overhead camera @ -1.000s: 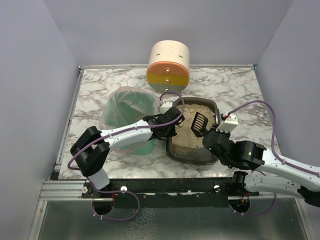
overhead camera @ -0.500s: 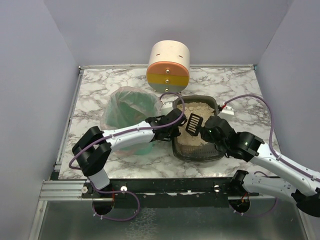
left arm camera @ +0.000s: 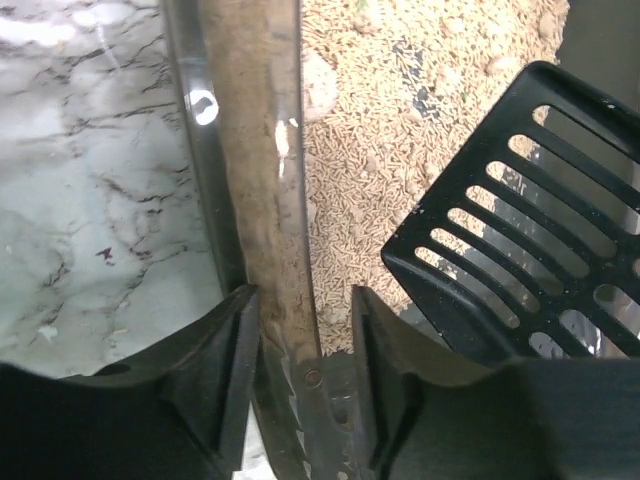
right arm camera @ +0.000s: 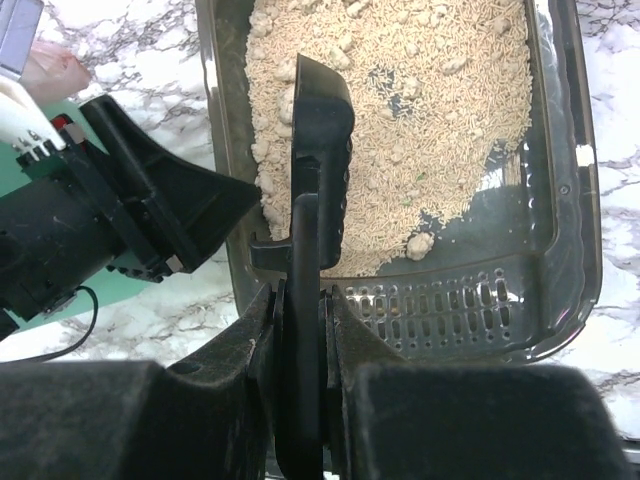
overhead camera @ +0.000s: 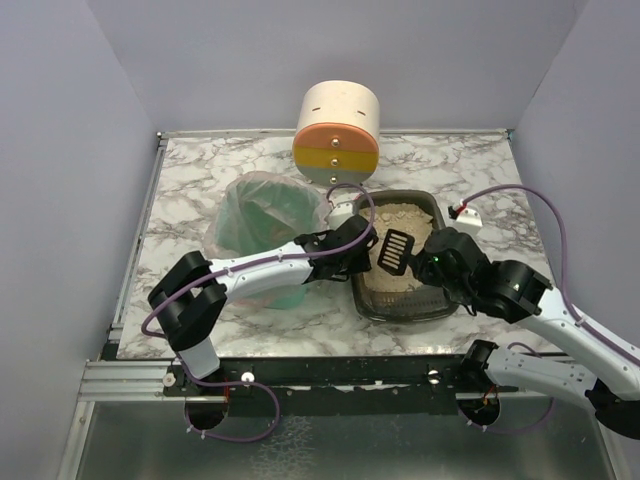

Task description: Clean the litter box

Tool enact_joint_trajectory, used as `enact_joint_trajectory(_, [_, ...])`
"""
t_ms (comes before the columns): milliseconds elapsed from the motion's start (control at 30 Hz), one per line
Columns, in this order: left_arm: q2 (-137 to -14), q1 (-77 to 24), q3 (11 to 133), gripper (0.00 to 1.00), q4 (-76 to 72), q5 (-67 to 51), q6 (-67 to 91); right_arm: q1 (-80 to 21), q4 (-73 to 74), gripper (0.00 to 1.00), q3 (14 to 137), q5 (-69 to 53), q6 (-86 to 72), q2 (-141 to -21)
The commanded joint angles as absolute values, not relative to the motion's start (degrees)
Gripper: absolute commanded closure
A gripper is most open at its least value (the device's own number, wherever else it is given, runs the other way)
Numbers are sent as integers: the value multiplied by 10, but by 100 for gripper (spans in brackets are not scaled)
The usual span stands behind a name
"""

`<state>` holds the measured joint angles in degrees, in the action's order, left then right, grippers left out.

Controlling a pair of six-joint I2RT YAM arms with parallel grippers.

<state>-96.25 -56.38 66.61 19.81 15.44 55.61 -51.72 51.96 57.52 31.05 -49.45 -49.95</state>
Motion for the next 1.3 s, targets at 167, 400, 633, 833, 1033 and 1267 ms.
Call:
enact_joint_trajectory(167, [-996, -567, 718, 38, 195, 124, 489, -498, 571, 99, 600, 272, -489, -538])
enact_joint_trajectory(400, [-986, -566, 767, 29, 249, 129, 435, -437, 541, 99, 584, 186, -470, -574])
enact_joint_trajectory(633, [-985, -566, 849, 25, 291, 82, 359, -350, 493, 99, 544, 77, -478, -606])
enact_joint_trajectory(833, [-951, -565, 918, 18, 345, 98, 300, -321, 431, 99, 489, 36, -536, -602])
enact_joint_trajectory(1033, [-881, -564, 920, 14, 381, 129, 271, -317, 363, 99, 409, 47, -649, -566])
enact_joint_trajectory(1267, [-775, -564, 875, 8, 437, 221, 246, -317, 282, 99, 325, 102, -758, -490])
